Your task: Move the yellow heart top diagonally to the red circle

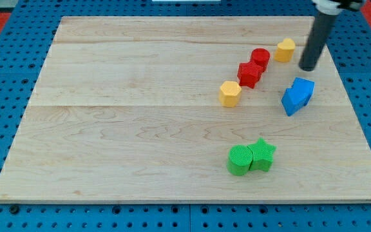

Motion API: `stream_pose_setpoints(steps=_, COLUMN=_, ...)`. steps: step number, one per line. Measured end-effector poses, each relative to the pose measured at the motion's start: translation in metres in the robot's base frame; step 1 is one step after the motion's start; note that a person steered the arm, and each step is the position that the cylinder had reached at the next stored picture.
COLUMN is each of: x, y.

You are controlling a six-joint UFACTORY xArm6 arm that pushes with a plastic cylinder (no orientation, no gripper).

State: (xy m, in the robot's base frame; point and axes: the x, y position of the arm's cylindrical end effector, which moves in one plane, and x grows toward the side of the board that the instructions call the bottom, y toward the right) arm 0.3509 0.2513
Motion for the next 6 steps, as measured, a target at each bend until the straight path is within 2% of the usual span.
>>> stream_pose_setpoints(steps=1, x=-0.024, y=0.017)
stream_pose_setpoints(steps=2, x=-0.046, y=0.005)
stream_pose_setpoints(steps=4, x=-0.054, y=-0.039)
stream_pose_setpoints(steps=6, x=-0.054, y=-0.039)
